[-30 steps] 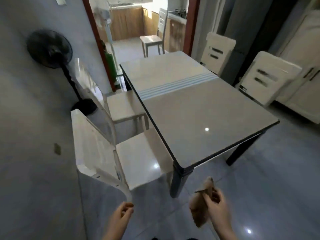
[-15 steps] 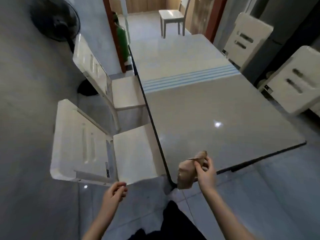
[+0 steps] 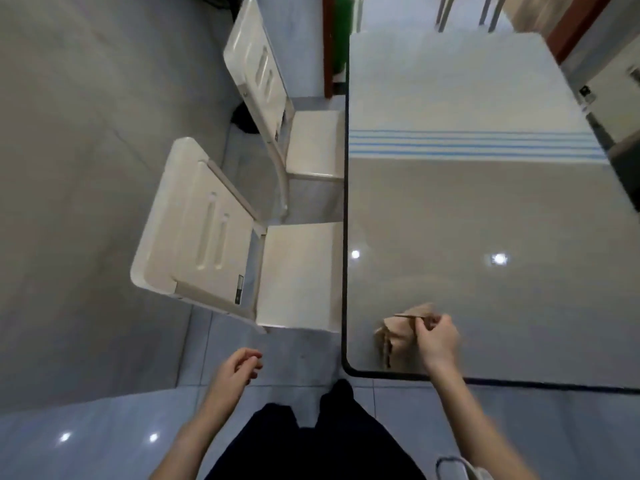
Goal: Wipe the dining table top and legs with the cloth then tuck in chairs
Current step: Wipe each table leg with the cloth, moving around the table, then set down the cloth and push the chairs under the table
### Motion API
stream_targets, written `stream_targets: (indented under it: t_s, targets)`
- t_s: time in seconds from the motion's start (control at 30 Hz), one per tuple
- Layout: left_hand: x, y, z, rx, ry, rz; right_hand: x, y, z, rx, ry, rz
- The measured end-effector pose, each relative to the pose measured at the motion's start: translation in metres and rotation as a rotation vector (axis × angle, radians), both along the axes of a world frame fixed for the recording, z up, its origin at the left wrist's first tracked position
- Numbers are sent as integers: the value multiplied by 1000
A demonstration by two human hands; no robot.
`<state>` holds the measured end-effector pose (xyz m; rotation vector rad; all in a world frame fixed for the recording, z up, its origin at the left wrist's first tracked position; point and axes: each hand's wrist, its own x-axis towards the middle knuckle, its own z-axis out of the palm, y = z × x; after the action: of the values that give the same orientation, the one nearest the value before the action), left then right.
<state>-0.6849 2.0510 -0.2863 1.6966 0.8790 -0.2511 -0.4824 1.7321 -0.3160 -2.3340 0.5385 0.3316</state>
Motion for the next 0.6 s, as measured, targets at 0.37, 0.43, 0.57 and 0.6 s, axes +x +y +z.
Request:
stream_targets:
  t_s: [0.37,0.43,0.57,0.6]
  targets:
    - [-49,51,23,64,-133,305,-41,130,49,263,-194,447]
    - [-75,65,17,63,-108,361,-60,152,40,313,-112,509]
    - [-135,100,1,28,-40,480,-105,191,13,342,46,660]
    - [-151,109,-5,15,-18,494,-117,200,4,326,96,702]
